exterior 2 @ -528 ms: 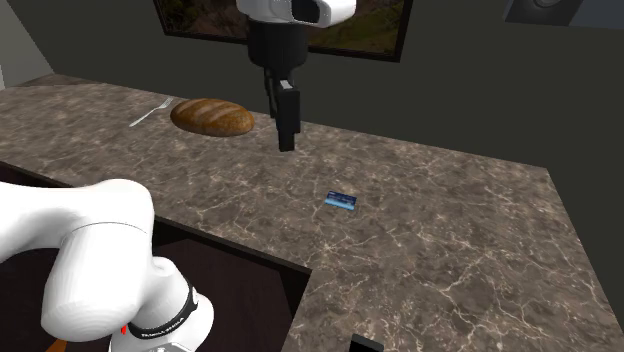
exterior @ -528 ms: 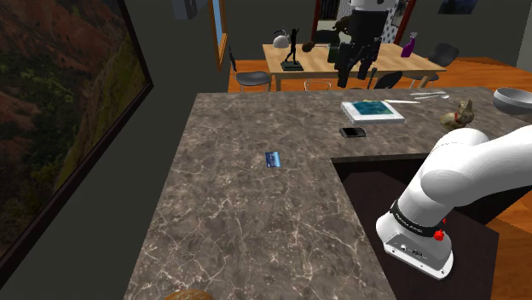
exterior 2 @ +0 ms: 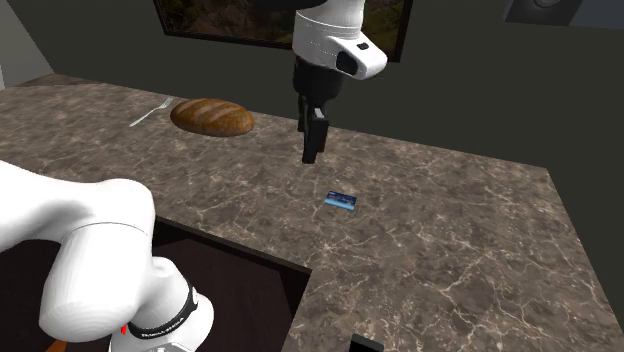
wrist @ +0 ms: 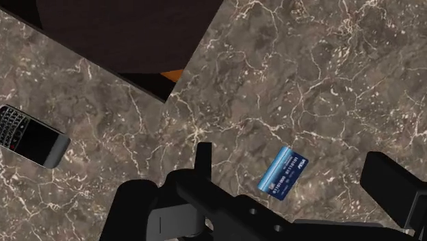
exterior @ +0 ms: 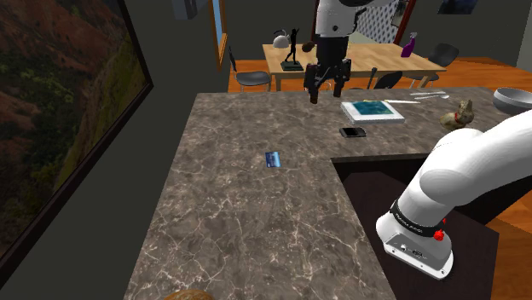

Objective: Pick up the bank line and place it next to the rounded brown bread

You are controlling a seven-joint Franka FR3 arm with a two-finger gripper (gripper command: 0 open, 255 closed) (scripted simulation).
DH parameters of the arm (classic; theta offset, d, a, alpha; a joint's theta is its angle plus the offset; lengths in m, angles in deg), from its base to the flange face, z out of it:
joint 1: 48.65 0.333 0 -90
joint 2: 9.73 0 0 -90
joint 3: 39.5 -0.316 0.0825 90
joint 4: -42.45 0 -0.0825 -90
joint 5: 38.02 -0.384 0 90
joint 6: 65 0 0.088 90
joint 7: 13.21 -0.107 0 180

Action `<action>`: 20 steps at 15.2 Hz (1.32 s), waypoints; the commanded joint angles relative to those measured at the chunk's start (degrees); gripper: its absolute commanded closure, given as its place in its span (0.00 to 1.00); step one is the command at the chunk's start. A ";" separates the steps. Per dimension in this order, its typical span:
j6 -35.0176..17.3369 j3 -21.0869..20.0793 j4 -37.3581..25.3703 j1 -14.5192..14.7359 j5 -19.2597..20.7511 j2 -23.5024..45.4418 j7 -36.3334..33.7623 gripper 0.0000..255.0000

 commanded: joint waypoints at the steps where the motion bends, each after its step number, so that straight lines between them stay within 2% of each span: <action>1: -1.65 -0.60 -0.11 -0.32 -1.39 3.70 -2.42 0.00; 10: -9.29 -2.35 -4.60 -1.02 -7.15 23.85 -11.74 0.00; 20: -15.14 -2.42 -13.24 -0.98 -13.77 46.19 -19.16 0.00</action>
